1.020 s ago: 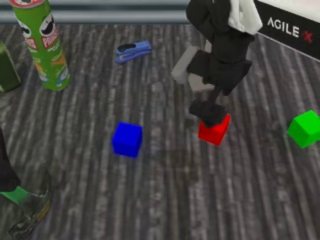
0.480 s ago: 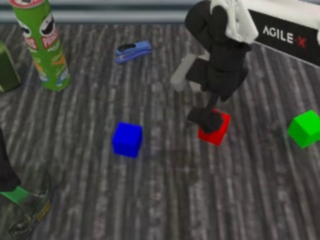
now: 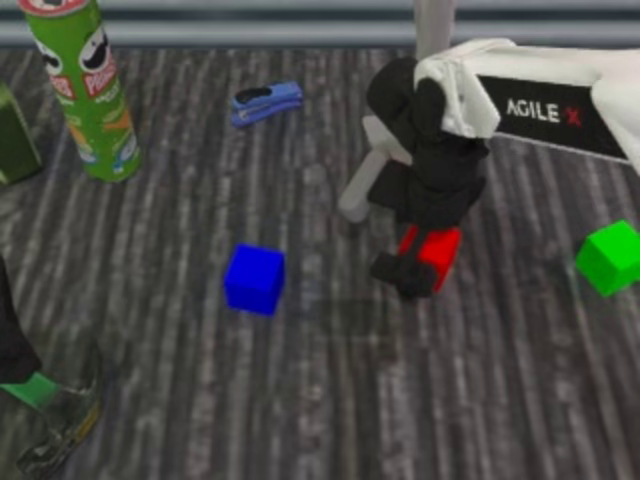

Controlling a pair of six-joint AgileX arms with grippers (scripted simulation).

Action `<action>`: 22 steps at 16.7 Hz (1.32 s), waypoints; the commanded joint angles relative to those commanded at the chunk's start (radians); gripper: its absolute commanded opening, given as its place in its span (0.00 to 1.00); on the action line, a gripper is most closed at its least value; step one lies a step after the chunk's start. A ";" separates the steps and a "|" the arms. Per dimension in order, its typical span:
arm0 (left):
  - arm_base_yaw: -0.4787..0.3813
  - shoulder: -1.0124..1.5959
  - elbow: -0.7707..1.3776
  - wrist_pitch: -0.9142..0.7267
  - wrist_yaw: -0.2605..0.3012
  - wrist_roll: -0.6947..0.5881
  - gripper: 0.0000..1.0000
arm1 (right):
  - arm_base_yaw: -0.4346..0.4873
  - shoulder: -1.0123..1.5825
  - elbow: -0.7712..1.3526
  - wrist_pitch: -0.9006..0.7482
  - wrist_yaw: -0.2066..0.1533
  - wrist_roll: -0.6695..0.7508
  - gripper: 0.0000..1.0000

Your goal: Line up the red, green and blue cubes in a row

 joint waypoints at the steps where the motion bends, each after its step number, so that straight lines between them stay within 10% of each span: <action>1: 0.000 0.000 0.000 0.000 0.000 0.000 1.00 | 0.000 0.000 0.000 0.000 0.000 0.000 1.00; 15: 0.000 0.000 0.000 0.000 0.000 0.000 1.00 | 0.000 0.000 0.000 0.000 0.000 0.000 0.02; 22: 0.000 0.000 0.000 0.000 0.000 0.000 1.00 | 0.000 0.000 0.000 0.000 0.000 0.000 0.00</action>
